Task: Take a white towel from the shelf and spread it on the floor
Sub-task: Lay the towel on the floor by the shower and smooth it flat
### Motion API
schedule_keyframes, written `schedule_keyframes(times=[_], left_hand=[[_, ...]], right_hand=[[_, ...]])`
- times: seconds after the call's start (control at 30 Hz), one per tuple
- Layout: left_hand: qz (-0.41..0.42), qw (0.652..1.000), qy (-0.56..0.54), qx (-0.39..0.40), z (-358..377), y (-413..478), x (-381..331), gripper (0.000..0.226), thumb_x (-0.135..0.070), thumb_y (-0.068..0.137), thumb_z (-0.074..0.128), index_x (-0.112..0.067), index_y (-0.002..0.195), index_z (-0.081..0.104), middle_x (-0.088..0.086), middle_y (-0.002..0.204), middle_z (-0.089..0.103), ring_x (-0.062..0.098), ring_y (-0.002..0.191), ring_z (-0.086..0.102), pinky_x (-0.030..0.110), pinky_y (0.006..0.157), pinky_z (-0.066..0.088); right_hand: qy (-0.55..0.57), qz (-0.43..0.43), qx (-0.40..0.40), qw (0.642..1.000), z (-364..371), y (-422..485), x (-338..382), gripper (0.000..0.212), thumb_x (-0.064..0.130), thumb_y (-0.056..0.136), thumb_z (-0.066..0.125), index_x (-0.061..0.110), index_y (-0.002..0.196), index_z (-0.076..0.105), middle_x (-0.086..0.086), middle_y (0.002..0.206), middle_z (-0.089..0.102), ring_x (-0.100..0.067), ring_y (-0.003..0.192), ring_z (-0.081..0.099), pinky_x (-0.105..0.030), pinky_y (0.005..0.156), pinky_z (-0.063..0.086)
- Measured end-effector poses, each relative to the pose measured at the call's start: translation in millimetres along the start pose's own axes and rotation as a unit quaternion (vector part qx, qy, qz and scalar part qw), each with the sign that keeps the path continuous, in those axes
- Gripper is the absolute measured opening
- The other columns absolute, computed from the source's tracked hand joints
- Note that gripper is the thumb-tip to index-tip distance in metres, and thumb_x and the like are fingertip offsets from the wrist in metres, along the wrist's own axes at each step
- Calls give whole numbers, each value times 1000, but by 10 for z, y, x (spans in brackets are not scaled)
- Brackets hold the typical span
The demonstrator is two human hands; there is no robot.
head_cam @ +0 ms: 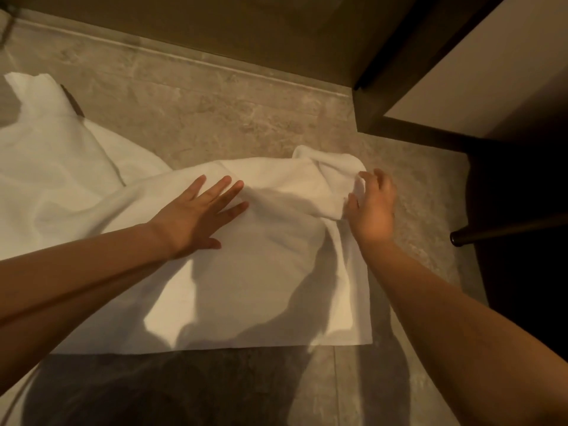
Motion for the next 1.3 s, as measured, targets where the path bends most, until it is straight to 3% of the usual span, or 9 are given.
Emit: schedule_keyframes(times=[0.07,0.17,0.37,0.57,0.7,0.83,1.03,1.13,1.3], left_hand=[[19,999,26,-2,30,-38,-78,87,-64,92,27,-24,141,-33,10,140,-47,28,131,-40,51,112,-16],[52,998,17,41,215,-129,-283,93,-70,88,28,-24,133,-38,11,140,-47,30,128,-42,51,108,-21],[60,993,-61,82,445,-357,-496,95,-69,86,36,-28,134,-36,6,147,-38,30,130,-38,46,107,-22],[86,991,-69,80,507,-600,-721,97,-69,86,37,-29,134,-37,7,146,-41,33,130,-40,47,106,-25],[90,990,-81,70,459,-719,-749,91,-70,87,30,-28,140,-30,7,150,-35,31,134,-35,47,107,-23],[34,984,-136,-108,-261,-617,-257,68,-55,96,12,-14,141,41,15,149,37,36,135,37,55,109,25],[-140,949,-224,-171,-309,-389,876,53,-34,98,33,-13,147,31,14,155,28,31,142,26,47,109,26],[-135,944,-263,-147,-181,-402,1045,43,-27,96,39,-15,138,45,14,137,50,34,123,47,46,93,44],[-91,952,-265,-121,20,-446,1053,40,-19,94,48,-24,133,52,3,126,54,27,112,51,41,84,47]], right_hand=[[1,-120,-28,992,-60,-210,330,34,21,94,54,14,126,51,-12,141,41,-29,131,37,-42,108,34],[-41,-292,77,952,301,-671,599,42,23,85,66,5,123,58,-21,126,54,-39,114,52,-47,96,45],[-207,-154,276,926,974,-938,-15,98,74,78,46,37,149,-10,-7,160,-15,-30,146,-14,-59,114,8],[-216,-151,324,909,1007,-1228,-95,114,82,67,49,41,142,-26,-6,154,-32,-29,139,-32,-63,110,2],[-193,-151,312,918,898,-1296,28,107,80,72,46,36,148,-14,-5,159,-19,-26,145,-20,-56,114,3],[-117,-246,166,948,563,-987,641,76,56,90,50,24,152,18,-7,161,11,-25,148,8,-45,118,14],[-58,-269,127,953,600,-195,1483,51,10,98,39,15,148,31,-11,156,28,-27,144,22,-35,115,16],[-98,-291,154,939,789,-5,1625,45,10,97,41,12,142,41,-13,148,41,-29,136,35,-36,110,26],[-146,-302,154,929,910,21,1531,41,9,91,51,12,131,53,-15,124,60,-34,110,52,-41,92,41]])
Point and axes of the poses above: each hand's wrist, its own y-axis towards the middle knuckle, its own z-axis out of the palm, x = y × z, the point moved 9 cm from there along y, towards the middle knuckle
